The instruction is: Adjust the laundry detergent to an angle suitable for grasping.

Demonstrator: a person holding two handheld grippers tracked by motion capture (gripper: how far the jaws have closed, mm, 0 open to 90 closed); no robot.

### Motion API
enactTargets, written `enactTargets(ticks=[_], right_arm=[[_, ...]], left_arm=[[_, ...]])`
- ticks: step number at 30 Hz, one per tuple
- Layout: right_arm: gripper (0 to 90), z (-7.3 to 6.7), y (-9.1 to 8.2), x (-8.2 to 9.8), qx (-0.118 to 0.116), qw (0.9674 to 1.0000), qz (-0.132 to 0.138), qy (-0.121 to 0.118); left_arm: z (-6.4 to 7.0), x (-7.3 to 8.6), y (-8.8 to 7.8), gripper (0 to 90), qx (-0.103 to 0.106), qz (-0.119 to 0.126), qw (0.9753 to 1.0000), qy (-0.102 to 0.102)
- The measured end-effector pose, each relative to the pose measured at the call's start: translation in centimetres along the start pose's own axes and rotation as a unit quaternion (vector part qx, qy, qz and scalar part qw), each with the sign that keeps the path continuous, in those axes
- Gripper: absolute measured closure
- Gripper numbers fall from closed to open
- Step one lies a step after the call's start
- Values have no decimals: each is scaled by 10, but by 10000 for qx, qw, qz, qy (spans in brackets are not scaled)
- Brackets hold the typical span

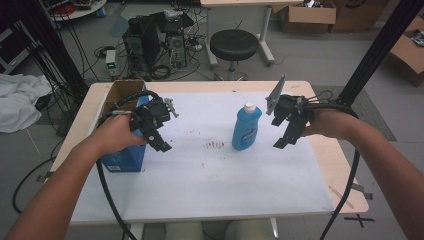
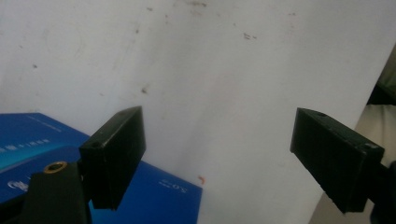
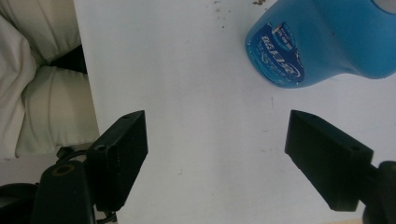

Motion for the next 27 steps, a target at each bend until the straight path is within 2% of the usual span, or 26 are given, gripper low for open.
enactTargets(ticks=[1, 8, 12, 18, 19, 27], right_arm=[[210, 0, 0, 0, -9, 10000, 4, 0], [209, 2, 1, 1, -23, 10000, -2, 15], [209, 2, 0, 2, -27, 10000, -2, 24], [209, 3, 0, 3, -55, 10000, 9, 34], [209, 3, 0, 3, -73, 10000, 12, 36], [209, 4, 0, 3, -81, 10000, -15, 47]], left_arm=[[-6, -8, 0, 188, -14, 20, 10000, 29], [-15, -28, 0, 187, 44, 111, 9999, 36], [-20, -33, 1, 188, 20, 88, 9999, 49], [-31, -44, 1, 191, 9, 201, 9998, -10], [-34, -48, 2, 191, 24, 248, 9997, -68], [-39, -58, 10, 185, -86, 300, 9994, -114]])
Point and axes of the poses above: each handheld gripper's, and its own axes: y roughly forward along the jaws, x roughly out of its underside, z roughly to its right, the point moved 10 cm from there along y, roughly forward along the jaws, and after that the axes turned 1 degree about z, right-handed, at the moved point
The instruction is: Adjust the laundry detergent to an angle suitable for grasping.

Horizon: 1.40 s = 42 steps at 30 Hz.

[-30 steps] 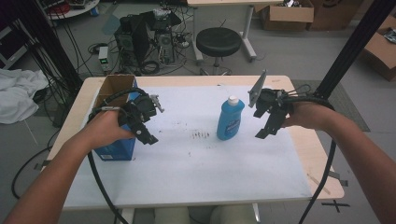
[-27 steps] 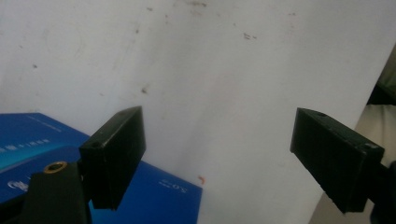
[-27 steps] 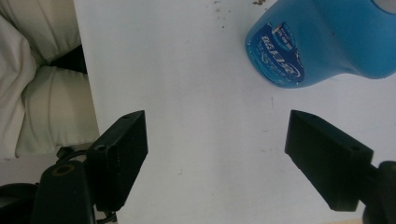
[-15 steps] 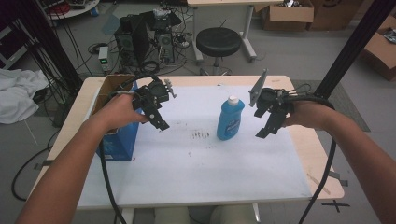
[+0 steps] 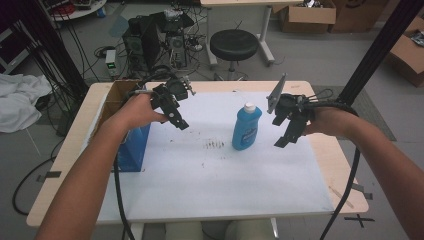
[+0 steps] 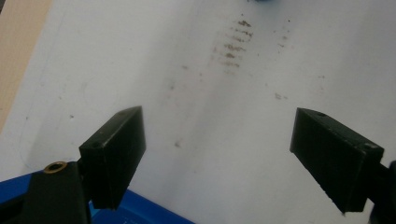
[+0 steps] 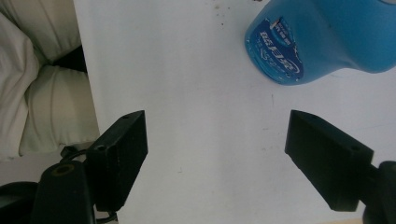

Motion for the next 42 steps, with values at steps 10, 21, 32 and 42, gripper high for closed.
enactTargets(ticks=[10, 21, 32, 42], right_arm=[[209, 1, -1, 3, 20, 10000, 21, 16], [209, 1, -1, 6, 24, 10000, 42, 38], [209, 2, -1, 7, 38, 9999, 82, 46], [207, 3, -2, 10, 33, 9999, 112, 92]], left_arm=[[-2, -11, 1, 182, -92, 453, 9987, -227], [-4, -22, 0, 176, -124, 1206, 9916, -456], [-1, -30, 6, 169, -34, 2120, 9750, -657], [9, -37, 14, 166, 68, 2786, 9571, -793]])
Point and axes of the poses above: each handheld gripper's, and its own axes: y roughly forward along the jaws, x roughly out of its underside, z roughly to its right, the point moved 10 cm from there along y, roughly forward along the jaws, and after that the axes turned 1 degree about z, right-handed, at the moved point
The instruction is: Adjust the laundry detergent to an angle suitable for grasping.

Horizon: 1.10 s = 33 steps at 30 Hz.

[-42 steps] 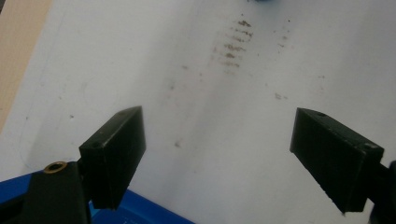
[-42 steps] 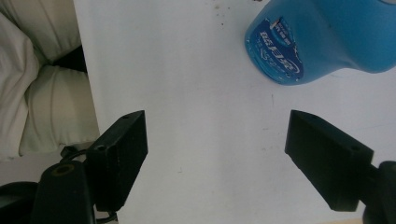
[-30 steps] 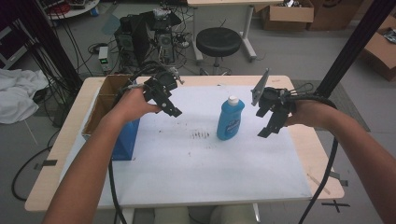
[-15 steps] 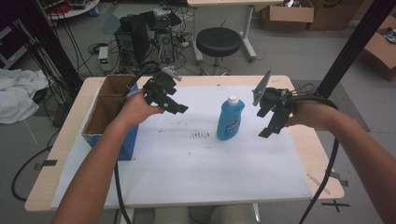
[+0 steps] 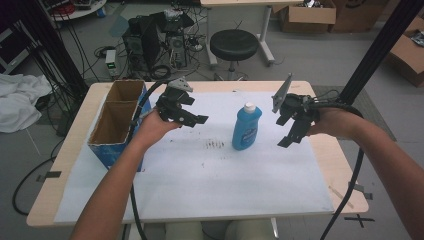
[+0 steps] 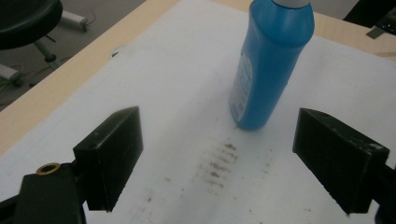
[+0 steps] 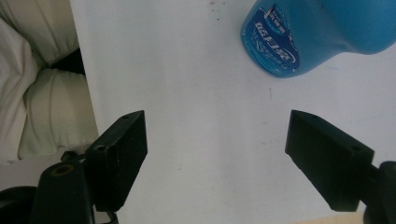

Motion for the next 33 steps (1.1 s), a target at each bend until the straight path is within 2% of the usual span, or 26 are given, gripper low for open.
enactTargets(ticks=[3, 6, 9, 10, 15, 17, 20, 24, 26, 29, 33], right_arm=[[207, 0, 0, 0, -1, 10000, 5, -6], [207, 0, 0, 0, 1, 10000, -1, -4], [207, 1, 0, 1, 7, 10000, -11, -8], [207, 1, 0, 1, 8, 10000, 1, 1], [206, 1, -1, 1, 14, 10000, -6, -2], [206, 1, -1, 1, 13, 10000, 8, 10], [206, 1, -1, 2, 22, 10000, 4, 16], [206, 2, 0, 2, 14, 10000, 12, 16], [205, 2, 1, 1, 14, 10000, 18, 21], [205, 2, 1, 1, 5, 10000, 11, 12], [205, 3, 1, 1, 2, 10000, 10, 17]], left_arm=[[2, -1, 1, 166, 47, 104, 9999, -9], [10, -9, 2, 166, 139, 402, 9991, 16], [13, -12, 3, 166, 92, 520, 9986, 52], [15, -13, 4, 165, 32, 633, 9980, 41], [19, -10, 8, 163, -73, 789, 9969, -21], [21, -8, 10, 163, -48, 814, 9967, -54], [25, -6, 12, 162, 28, 1017, 9947, -136], [27, -3, 17, 159, 69, 1109, 9936, -200], [30, -2, 21, 159, 47, 1298, 9913, -213], [33, -1, 25, 158, 63, 1359, 9904, -235], [41, 3, 38, 158, 42, 1447, 9891, -281]])
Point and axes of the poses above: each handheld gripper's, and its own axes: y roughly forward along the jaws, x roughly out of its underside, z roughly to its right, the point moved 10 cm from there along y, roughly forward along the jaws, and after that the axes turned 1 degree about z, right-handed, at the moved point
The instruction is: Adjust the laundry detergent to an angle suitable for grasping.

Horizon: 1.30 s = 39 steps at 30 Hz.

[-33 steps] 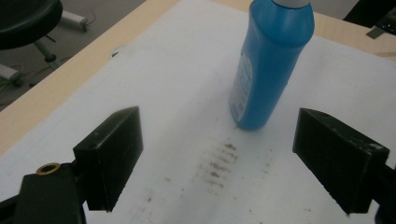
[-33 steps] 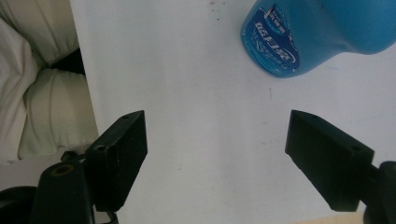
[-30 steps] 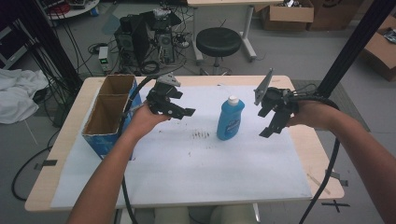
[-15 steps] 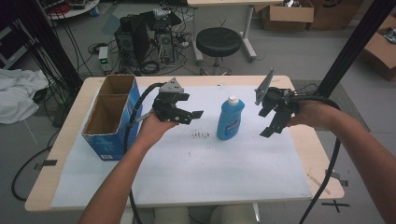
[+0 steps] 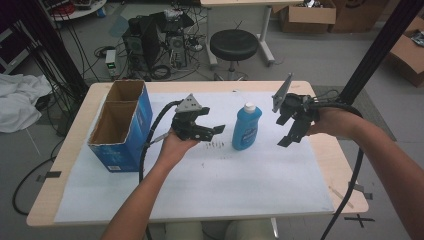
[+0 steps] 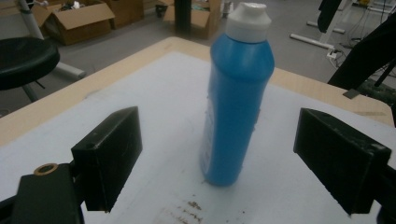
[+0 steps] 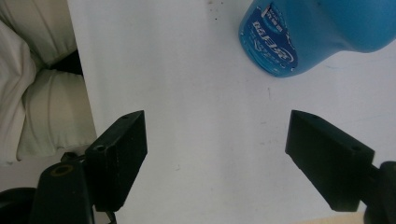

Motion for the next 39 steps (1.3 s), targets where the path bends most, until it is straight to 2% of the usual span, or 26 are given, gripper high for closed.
enactTargets(ticks=[3, 10, 23, 39], right_arm=[[205, 0, 0, 1, 0, 10000, 5, 16], [206, 1, 0, 1, -10, 10000, 13, 19], [205, 3, -1, 5, -13, 10000, 9, 48], [204, 4, -2, 9, -23, 10000, 20, 51]], left_arm=[[3, 2, 5, 159, -34, 118, 9999, -41], [9, 5, 18, 158, 6, 155, 9998, -120], [22, 2, 42, 158, 58, 202, 9997, -79], [20, 6, 70, 159, -124, 149, 9996, -207]])
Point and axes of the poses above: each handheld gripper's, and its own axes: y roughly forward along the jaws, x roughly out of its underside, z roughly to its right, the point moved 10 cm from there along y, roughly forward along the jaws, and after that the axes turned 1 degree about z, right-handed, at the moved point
